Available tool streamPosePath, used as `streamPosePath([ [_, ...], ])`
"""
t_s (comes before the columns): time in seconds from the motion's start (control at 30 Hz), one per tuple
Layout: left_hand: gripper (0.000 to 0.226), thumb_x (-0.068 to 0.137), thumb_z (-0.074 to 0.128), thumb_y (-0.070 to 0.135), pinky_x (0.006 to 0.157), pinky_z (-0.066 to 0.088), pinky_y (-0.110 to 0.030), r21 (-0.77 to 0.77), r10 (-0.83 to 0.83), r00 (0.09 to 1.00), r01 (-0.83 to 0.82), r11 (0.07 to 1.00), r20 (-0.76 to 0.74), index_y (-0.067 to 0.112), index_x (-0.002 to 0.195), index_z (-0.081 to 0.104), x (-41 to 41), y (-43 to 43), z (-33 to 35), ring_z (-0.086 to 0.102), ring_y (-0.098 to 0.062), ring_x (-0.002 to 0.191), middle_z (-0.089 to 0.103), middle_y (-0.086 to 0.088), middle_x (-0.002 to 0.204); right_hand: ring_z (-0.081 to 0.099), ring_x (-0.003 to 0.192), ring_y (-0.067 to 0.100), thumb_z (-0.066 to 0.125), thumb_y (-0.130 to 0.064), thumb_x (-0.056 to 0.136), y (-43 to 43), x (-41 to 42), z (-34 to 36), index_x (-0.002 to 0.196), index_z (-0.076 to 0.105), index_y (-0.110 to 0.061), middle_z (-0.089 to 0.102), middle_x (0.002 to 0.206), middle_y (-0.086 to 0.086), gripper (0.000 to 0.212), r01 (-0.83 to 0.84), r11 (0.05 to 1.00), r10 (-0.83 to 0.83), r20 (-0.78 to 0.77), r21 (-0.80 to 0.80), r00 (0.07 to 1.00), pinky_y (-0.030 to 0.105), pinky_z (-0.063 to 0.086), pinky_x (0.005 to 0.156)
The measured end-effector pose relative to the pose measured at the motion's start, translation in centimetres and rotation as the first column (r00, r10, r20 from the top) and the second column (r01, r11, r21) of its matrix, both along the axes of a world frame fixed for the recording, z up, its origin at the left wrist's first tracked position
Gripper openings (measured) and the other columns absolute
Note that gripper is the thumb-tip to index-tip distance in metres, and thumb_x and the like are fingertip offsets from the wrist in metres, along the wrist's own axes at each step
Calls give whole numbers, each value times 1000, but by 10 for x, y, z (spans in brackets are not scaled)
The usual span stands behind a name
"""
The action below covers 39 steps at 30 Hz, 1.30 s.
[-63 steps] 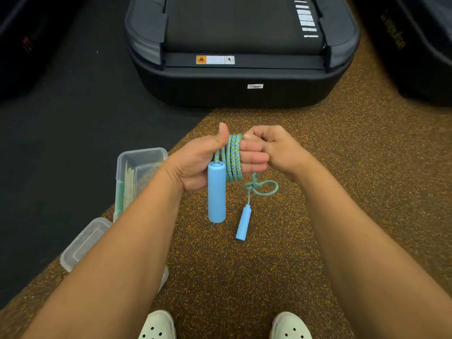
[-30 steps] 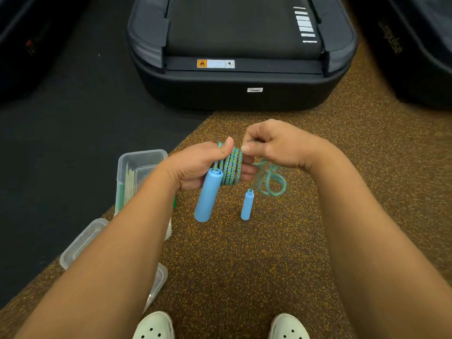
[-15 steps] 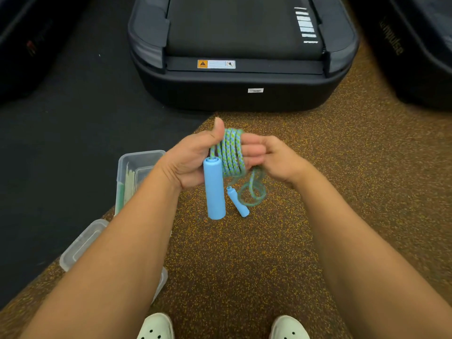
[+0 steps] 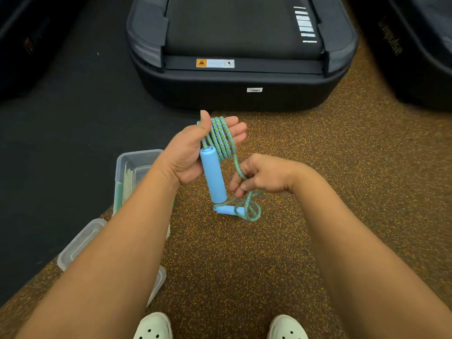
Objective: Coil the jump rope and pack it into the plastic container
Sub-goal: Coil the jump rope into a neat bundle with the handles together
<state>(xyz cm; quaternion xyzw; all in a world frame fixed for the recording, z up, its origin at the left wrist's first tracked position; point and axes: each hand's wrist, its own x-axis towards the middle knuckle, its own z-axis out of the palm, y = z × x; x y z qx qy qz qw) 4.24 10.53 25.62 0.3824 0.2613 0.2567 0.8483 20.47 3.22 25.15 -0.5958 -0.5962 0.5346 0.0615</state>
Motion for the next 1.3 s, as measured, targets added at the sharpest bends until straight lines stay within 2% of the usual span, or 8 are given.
streamPosePath([
  [0.17,56,100,24,40,98,48,-34,43,6,998,-3,999,-60,-3,123,51,1,1,-1,59,-29,117,61,-19,123,62,61,-10,65,-3,83,6,0,12,97,70,-18,72,77,-6,21,-93,995,98,133,-44,986,22,50,80],
  [0.27,56,99,27,42,99,48,-36,17,32,999,-31,999,-42,-3,125,50,1,2,-5,58,-30,118,59,-20,127,64,67,-3,68,-4,80,4,-5,17,96,71,-21,71,74,-9,24,-137,988,151,217,-76,964,30,52,88],
  [0.4,56,98,28,43,98,49,-37,-19,56,998,-57,998,-26,-1,125,49,2,2,-5,59,-29,117,60,-18,127,70,90,18,63,-2,82,1,-12,20,105,70,-21,75,84,-3,30,-171,980,196,326,-103,925,28,51,80],
  [0.6,56,99,26,41,96,50,-34,-16,41,998,-41,999,-47,-3,126,48,6,-2,-4,61,-27,114,60,-18,125,67,95,19,54,0,83,-1,-24,20,106,70,-19,75,93,-2,34,-225,971,240,424,-84,873,33,53,86],
  [0.83,49,101,28,32,93,51,-29,43,-66,980,75,996,-185,-5,125,50,3,-4,-10,65,-19,106,66,-13,115,57,72,4,51,-9,91,6,-15,47,102,68,-18,65,75,-9,23,-198,980,169,429,22,887,18,41,63],
  [1.0,43,101,32,30,75,54,-24,89,-171,945,203,975,-280,1,113,60,3,-5,-9,69,-15,84,71,-9,95,57,107,14,57,-25,92,9,-6,55,108,68,-18,64,109,-6,21,-209,970,122,502,122,856,31,43,98],
  [1.13,40,97,38,34,66,52,-22,122,-201,918,255,959,-343,3,97,63,5,-6,-8,65,-11,70,69,-6,80,54,95,20,60,-28,89,9,-6,54,108,66,-25,56,89,-5,20,-181,971,72,527,159,847,40,46,94],
  [1.3,51,85,46,43,67,52,-25,100,-197,922,243,965,-333,-2,105,61,4,-4,-9,65,-13,71,69,-7,81,47,92,13,62,-28,88,9,-4,54,105,66,-30,53,83,-11,18,-155,966,26,522,205,853,42,39,99],
])
